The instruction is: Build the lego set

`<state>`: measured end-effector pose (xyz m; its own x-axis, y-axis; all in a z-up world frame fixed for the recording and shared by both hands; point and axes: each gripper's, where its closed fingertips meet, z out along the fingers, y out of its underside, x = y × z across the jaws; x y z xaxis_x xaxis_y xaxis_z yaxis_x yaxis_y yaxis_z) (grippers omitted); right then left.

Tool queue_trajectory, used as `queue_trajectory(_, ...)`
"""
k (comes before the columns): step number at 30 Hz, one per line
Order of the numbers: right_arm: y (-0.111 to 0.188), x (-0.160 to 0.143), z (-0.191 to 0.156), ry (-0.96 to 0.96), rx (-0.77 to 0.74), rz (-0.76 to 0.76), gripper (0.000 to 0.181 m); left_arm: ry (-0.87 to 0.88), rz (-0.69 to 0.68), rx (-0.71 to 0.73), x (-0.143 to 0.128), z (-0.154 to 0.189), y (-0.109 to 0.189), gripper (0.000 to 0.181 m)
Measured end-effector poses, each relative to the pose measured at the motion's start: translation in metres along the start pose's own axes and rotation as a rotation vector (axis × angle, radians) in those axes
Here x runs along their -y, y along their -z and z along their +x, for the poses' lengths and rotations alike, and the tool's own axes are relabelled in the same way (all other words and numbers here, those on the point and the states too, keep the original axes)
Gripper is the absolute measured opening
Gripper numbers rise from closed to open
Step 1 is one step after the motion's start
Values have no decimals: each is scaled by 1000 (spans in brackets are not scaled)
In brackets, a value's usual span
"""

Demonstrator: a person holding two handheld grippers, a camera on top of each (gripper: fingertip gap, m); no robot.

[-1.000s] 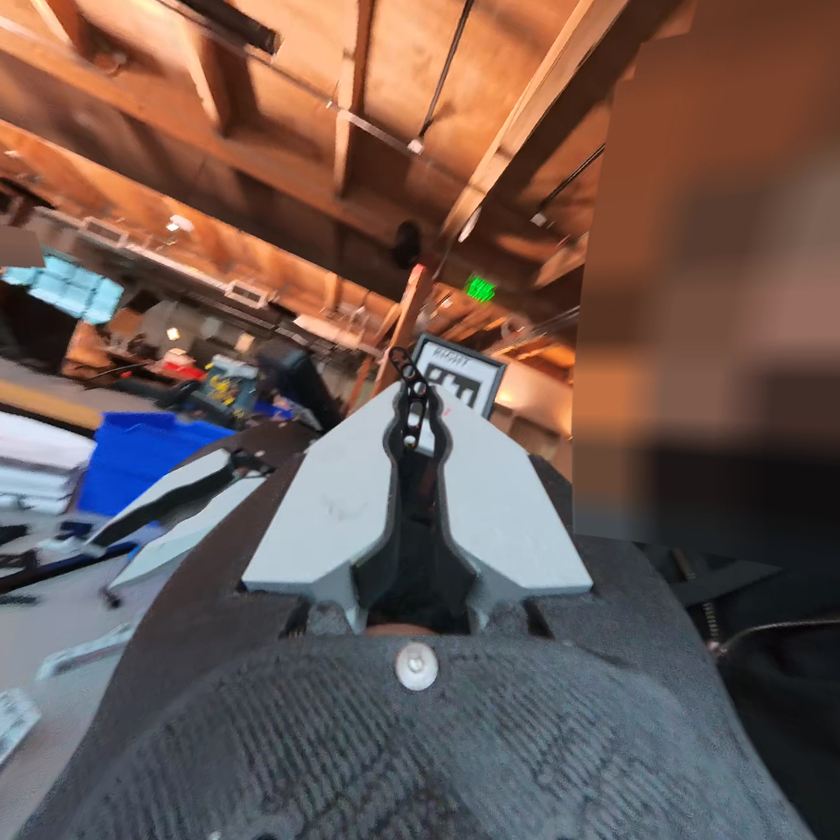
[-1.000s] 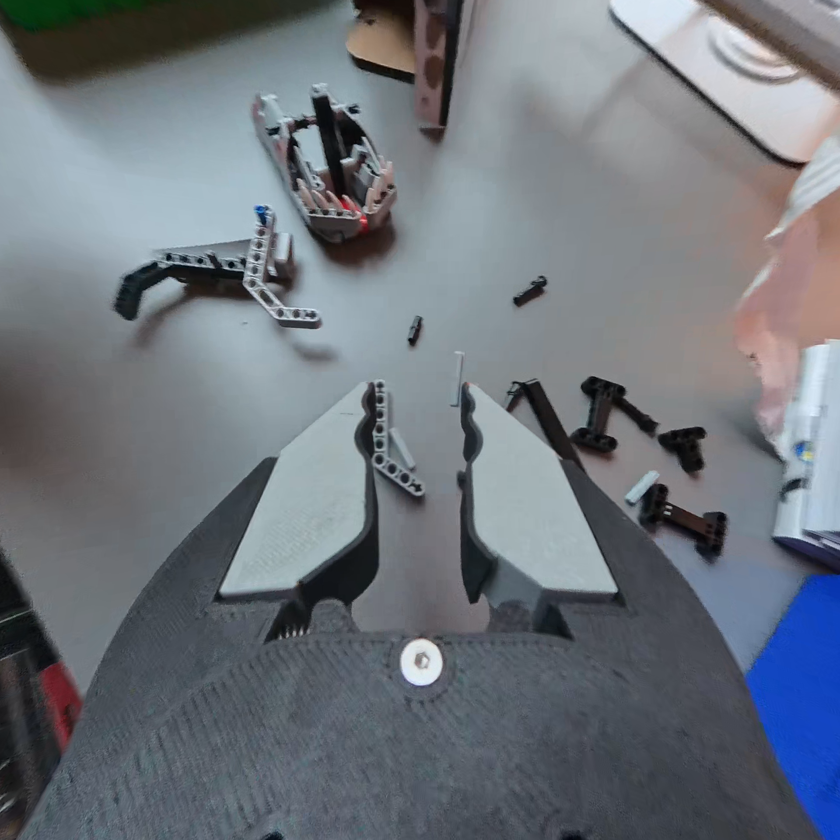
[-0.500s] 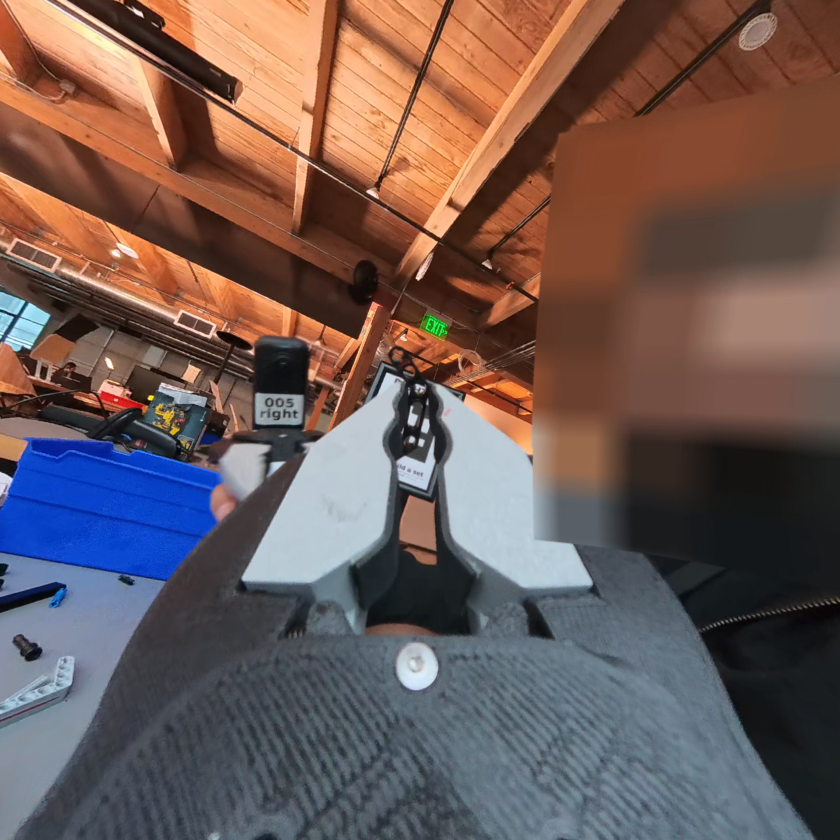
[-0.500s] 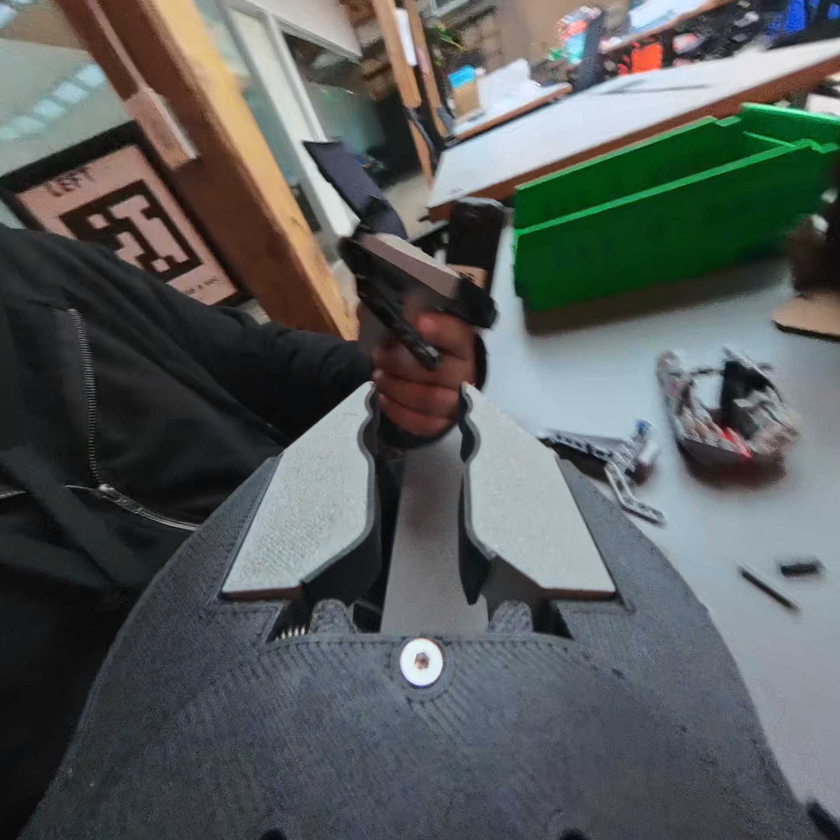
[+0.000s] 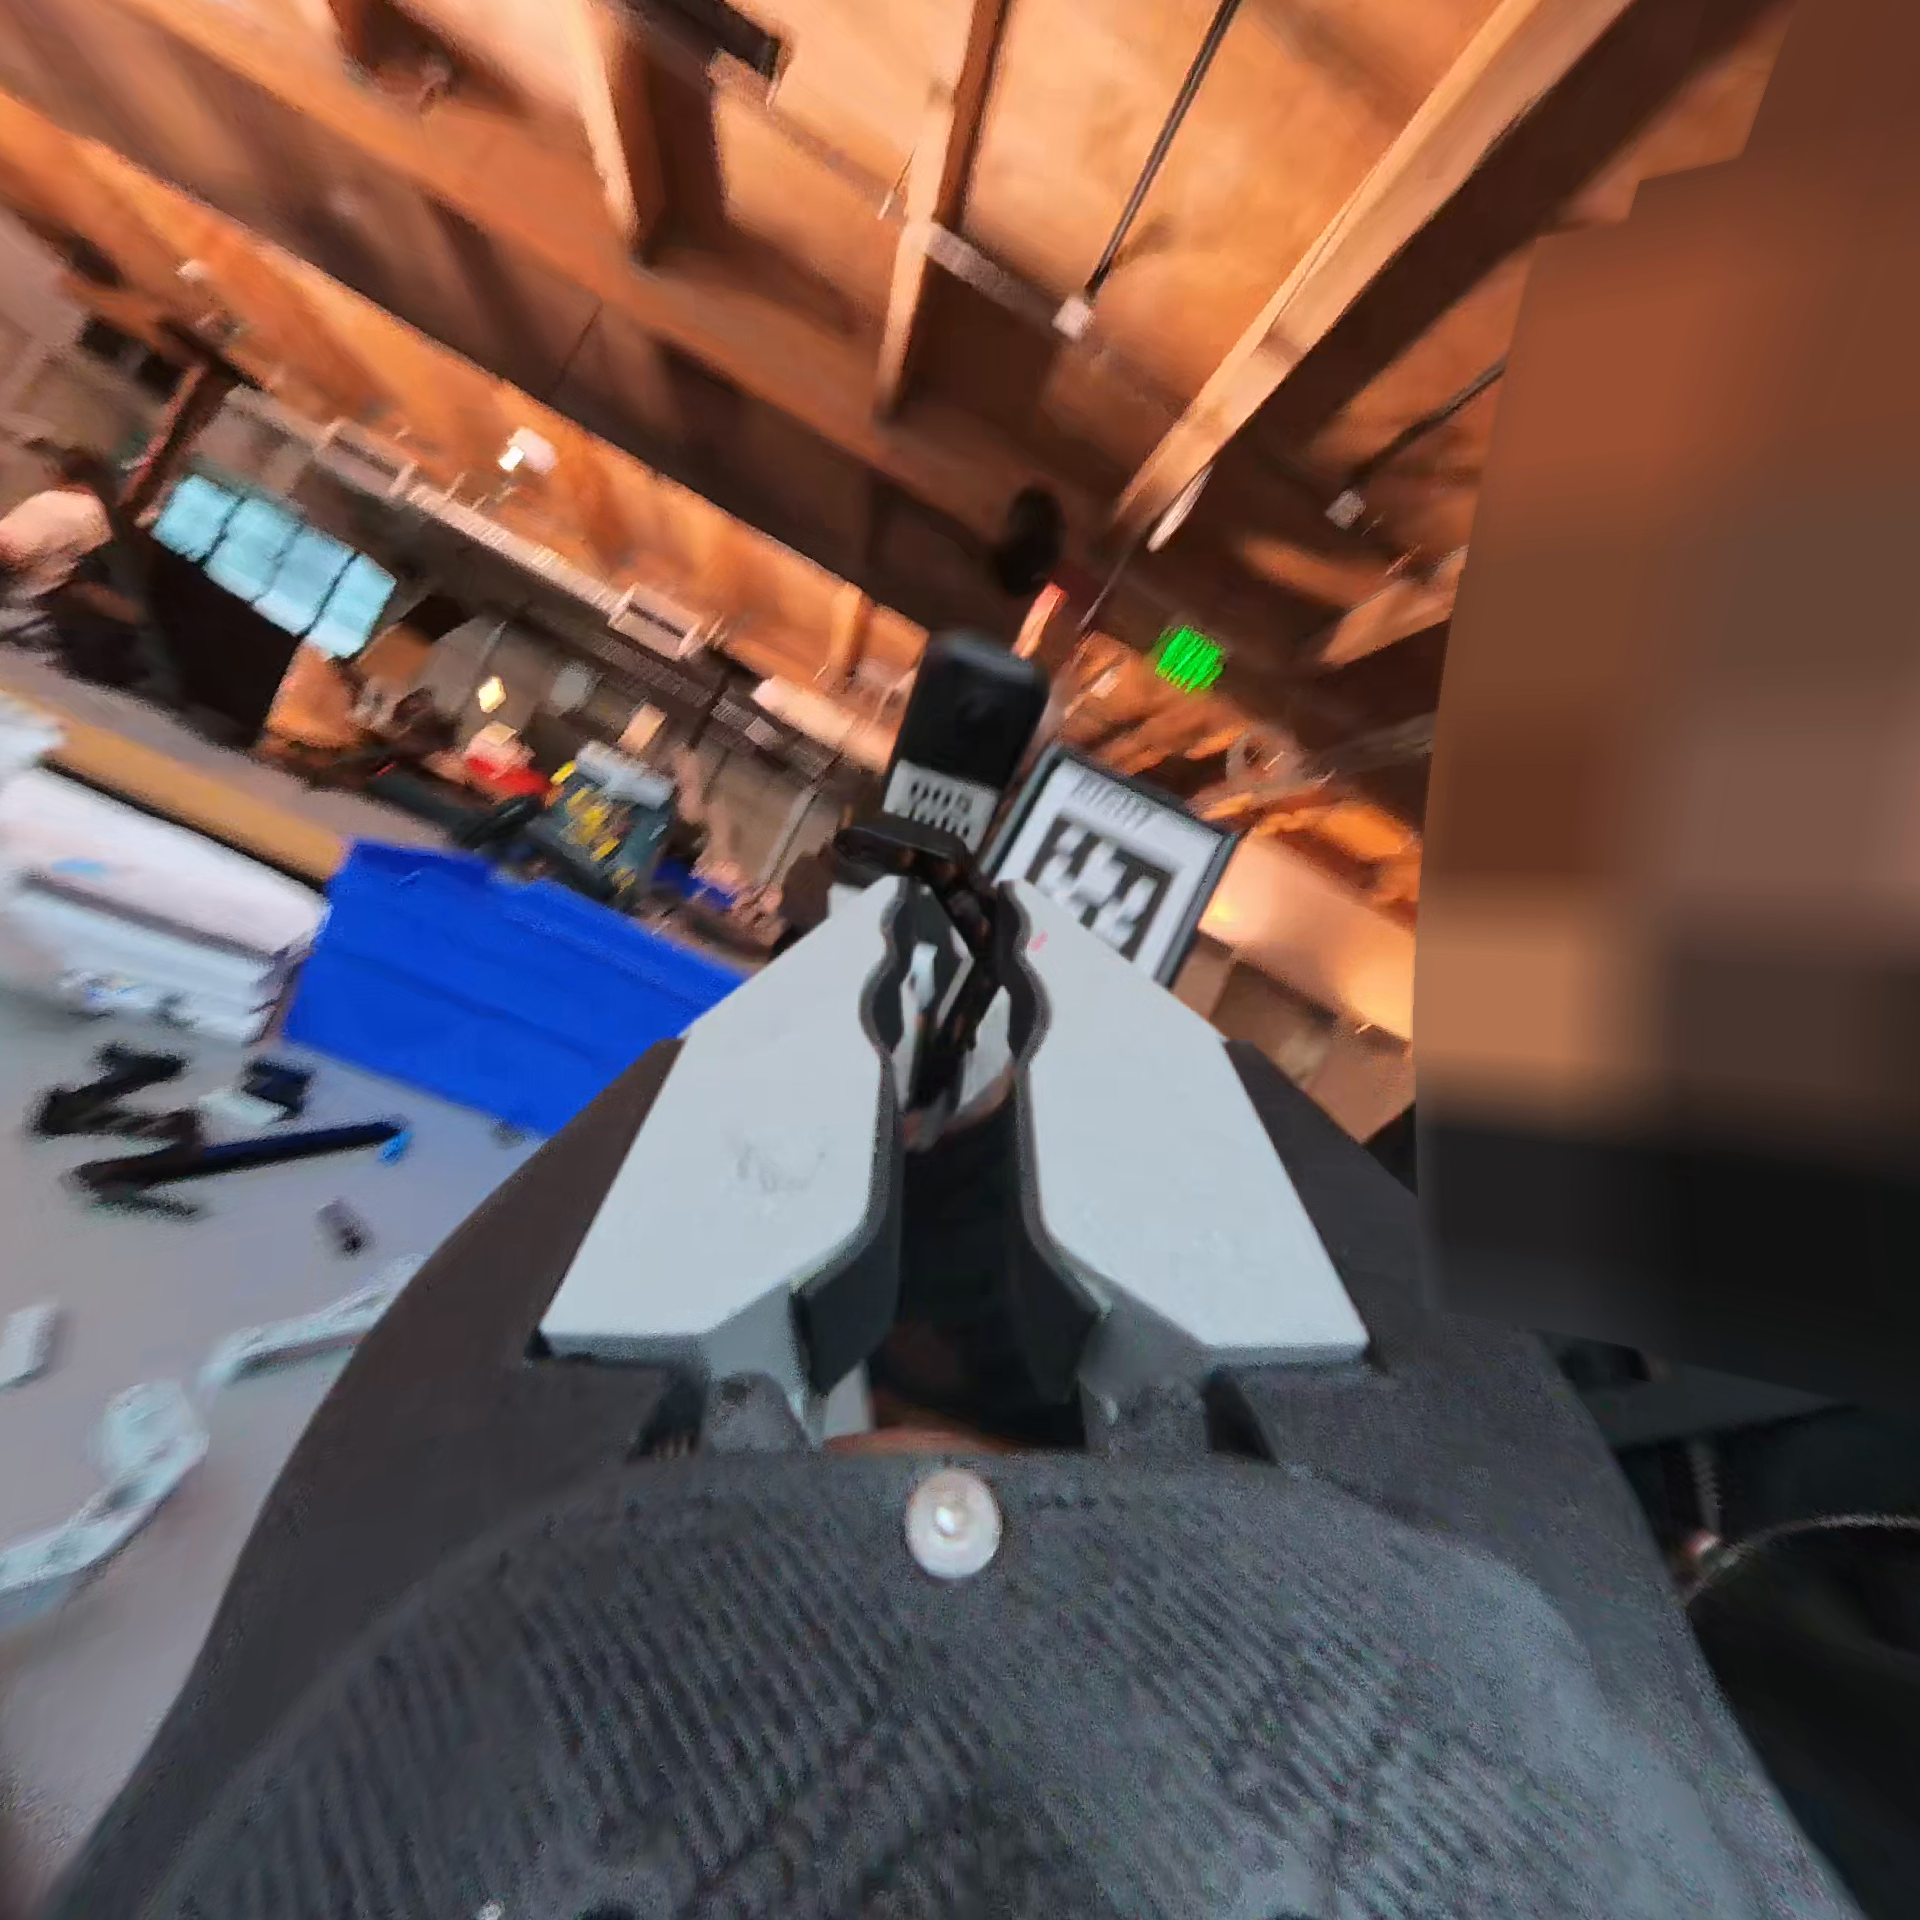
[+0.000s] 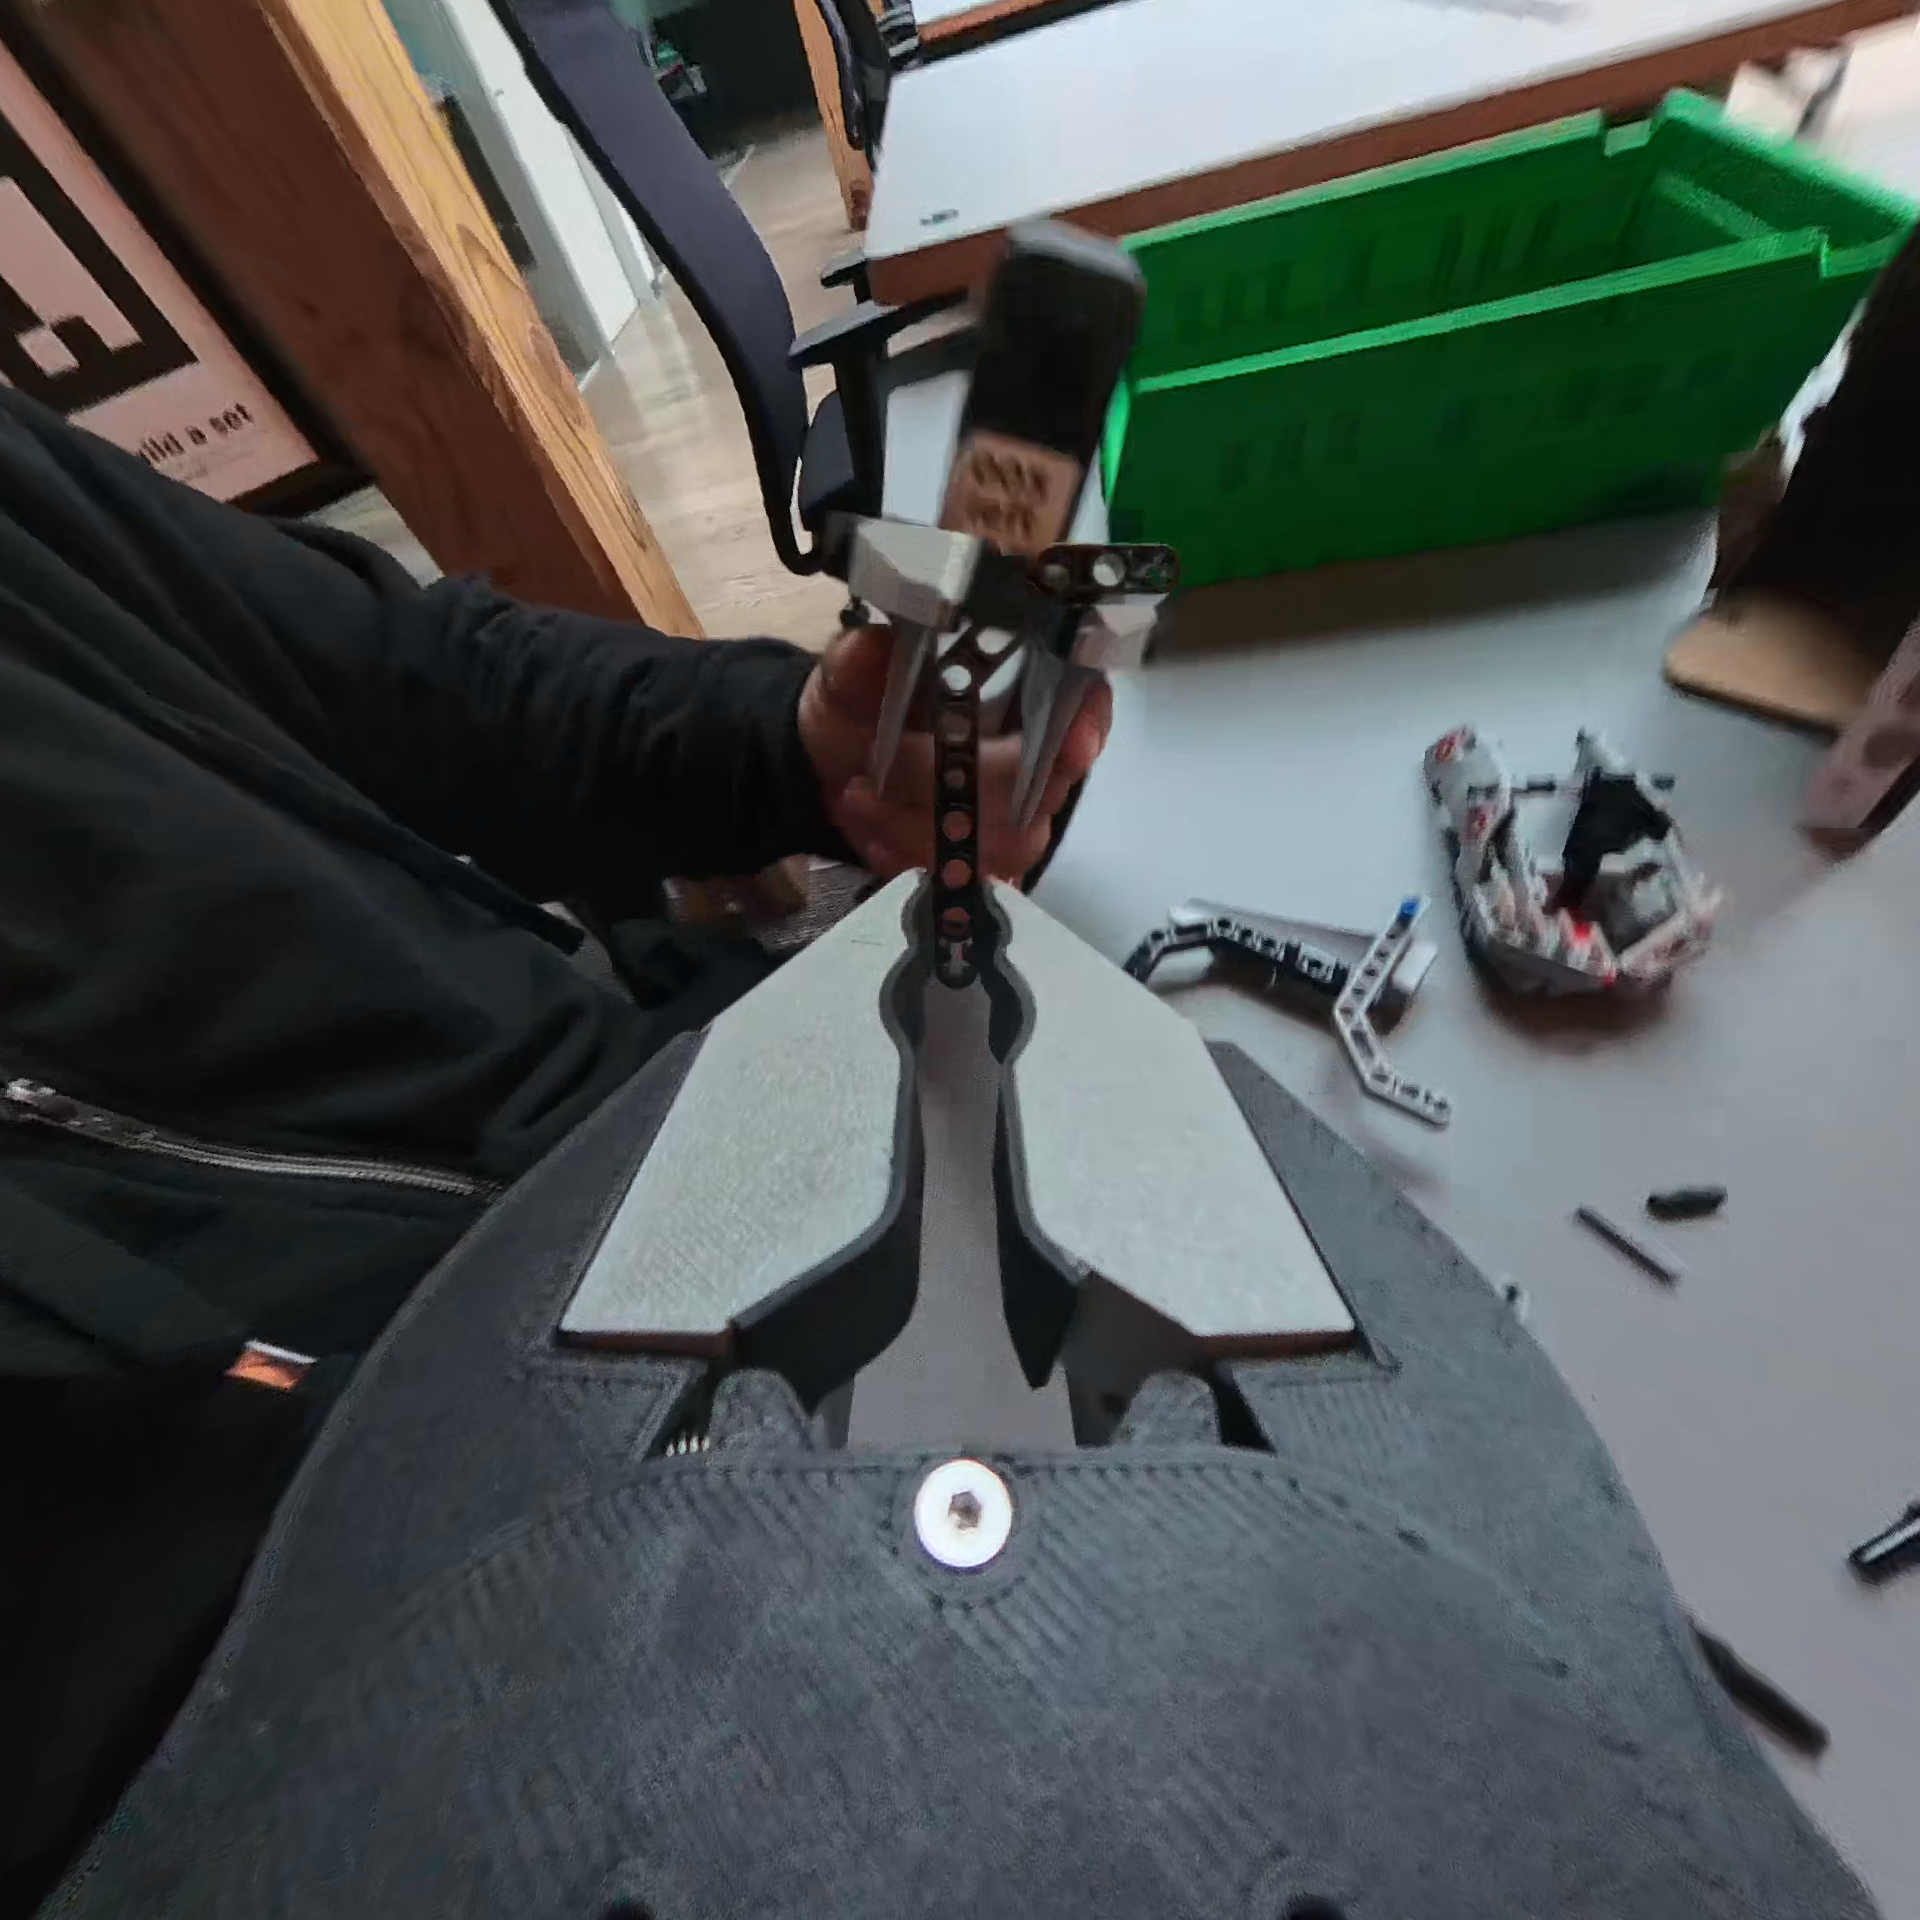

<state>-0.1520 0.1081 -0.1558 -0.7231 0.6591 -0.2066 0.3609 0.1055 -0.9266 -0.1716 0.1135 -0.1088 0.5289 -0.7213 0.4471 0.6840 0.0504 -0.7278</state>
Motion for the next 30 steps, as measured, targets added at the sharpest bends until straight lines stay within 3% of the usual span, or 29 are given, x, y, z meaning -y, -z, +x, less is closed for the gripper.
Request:
queue_trajectory(3,8,-13,10,-149,41,-50,4,-255,-284,176,-12,-18,8,29)
queue_trajectory(6,11,-30,13,-227,70,-130,4,-670,-618,356,-19,-32,23,44)
queue_trajectory(9,7,-43,7,-288,126,-205,4,-1147,-891,464,-29,-41,37,45)
queue_trajectory(12,2,-55,-1,-316,168,-273,4,-1415,-1037,451,-45,-44,39,35)
queue_trajectory(14,0,-63,-5,-322,178,-328,5,-1461,-1038,367,-58,-35,33,21)
queue_trajectory(19,-2,-64,-12,-321,197,-354,4,-1492,-1129,289,-81,-35,36,23)
queue_trajectory(21,0,-66,-9,-304,169,-362,4,-1503,-1180,285,-86,-39,39,7)
queue_trajectory(23,5,-52,2,-296,113,-277,5,-1473,-1165,355,-81,-45,37,5)
queue_trajectory(26,23,-23,26,-301,-16,-111,12,-1350,-991,563,-56,-54,24,5)
queue_trajectory(28,36,-16,39,-283,-118,-67,19,-1270,-890,605,-48,-53,17,5)
queue_trajectory(30,39,-7,35,-250,-114,-29,20,-1240,-889,638,-46,-55,18,5)
